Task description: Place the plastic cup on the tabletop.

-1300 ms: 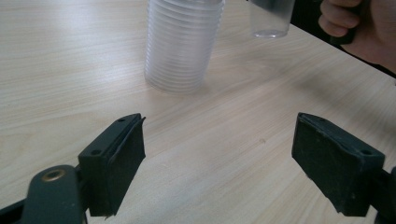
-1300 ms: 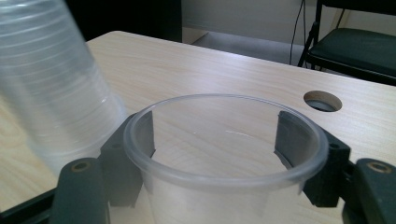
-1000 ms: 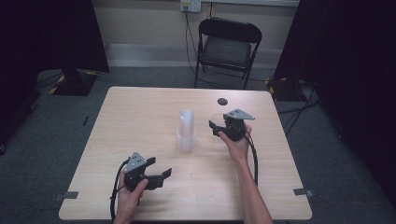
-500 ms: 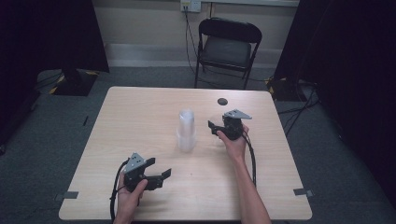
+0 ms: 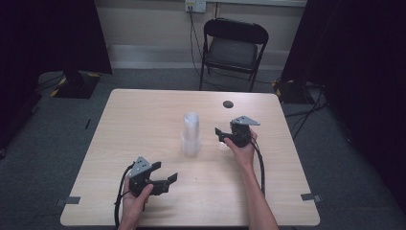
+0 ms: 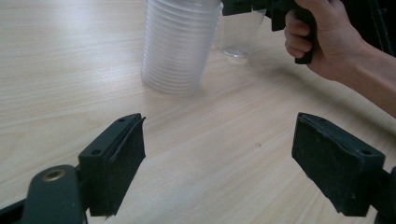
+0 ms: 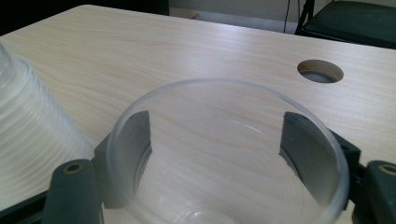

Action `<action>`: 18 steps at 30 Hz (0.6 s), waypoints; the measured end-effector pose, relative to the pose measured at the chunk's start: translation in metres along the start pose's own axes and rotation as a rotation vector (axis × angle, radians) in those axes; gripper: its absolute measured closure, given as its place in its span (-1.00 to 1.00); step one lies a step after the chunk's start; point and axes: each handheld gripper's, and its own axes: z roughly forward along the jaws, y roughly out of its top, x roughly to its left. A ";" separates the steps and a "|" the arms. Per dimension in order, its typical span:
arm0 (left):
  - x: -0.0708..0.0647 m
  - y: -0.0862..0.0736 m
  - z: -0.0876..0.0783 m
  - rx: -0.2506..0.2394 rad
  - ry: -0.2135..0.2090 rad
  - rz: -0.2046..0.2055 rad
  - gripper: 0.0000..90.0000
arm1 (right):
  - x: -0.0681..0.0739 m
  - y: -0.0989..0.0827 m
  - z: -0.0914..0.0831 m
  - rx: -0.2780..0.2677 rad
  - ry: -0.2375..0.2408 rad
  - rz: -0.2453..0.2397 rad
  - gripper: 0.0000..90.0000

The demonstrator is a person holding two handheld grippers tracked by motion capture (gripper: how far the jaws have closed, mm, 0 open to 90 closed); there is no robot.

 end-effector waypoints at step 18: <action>0.000 0.002 0.000 -0.002 0.004 0.000 -0.62 | -0.002 -0.009 -0.009 0.040 0.015 -0.016 -0.40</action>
